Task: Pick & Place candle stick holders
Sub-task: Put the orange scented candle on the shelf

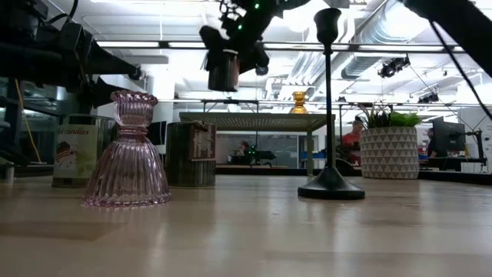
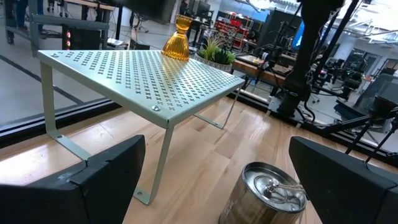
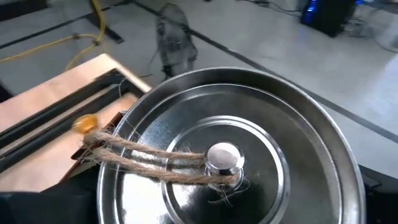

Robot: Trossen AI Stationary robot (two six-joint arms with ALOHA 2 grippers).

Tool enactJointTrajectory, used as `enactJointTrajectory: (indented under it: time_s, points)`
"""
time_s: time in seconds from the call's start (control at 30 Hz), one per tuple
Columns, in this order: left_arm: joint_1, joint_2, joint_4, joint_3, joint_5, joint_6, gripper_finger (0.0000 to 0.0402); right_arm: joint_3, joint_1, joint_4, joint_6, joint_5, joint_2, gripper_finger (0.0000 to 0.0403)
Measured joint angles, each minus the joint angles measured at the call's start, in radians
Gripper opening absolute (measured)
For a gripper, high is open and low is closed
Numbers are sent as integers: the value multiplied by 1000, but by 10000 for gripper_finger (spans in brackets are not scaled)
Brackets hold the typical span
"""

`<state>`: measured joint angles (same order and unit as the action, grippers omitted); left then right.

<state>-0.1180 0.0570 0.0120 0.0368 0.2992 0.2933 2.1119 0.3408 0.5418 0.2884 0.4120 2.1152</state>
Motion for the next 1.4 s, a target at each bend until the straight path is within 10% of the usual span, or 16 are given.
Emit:
enactJointTrajectory:
  time_s: [1.4]
  points:
    - [0, 0, 0, 0, -1, 0, 391, 33, 74, -86, 160, -20, 159, 346]
